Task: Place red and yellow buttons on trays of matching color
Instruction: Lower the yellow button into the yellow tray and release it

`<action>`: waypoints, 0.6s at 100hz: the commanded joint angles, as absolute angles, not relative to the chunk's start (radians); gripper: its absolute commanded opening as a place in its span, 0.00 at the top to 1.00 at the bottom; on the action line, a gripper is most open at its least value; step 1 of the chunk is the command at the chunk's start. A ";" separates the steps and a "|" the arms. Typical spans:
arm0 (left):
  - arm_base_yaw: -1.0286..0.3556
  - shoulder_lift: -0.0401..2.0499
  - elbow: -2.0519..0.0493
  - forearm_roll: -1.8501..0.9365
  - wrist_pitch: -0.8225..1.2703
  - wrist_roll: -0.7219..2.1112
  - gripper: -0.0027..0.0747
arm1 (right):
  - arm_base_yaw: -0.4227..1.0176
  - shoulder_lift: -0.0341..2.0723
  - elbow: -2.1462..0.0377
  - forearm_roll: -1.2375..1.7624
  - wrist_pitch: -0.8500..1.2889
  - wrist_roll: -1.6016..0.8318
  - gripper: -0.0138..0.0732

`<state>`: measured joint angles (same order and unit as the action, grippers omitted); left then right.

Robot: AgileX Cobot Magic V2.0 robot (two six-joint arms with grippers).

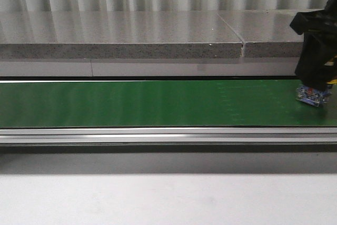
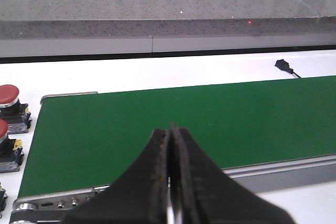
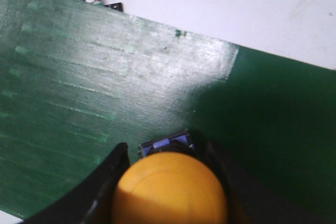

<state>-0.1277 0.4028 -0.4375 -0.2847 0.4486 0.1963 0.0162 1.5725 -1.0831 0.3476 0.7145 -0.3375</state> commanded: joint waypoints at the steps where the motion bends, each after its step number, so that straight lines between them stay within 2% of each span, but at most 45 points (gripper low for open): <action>1: -0.134 0.410 -0.464 -0.303 0.381 0.197 0.99 | -0.034 1.510 -1.110 0.365 0.698 -0.309 0.76; 60: -0.134 0.410 -0.464 -0.303 0.381 0.197 0.99 | -0.584 1.471 -1.106 0.364 0.699 -0.194 0.76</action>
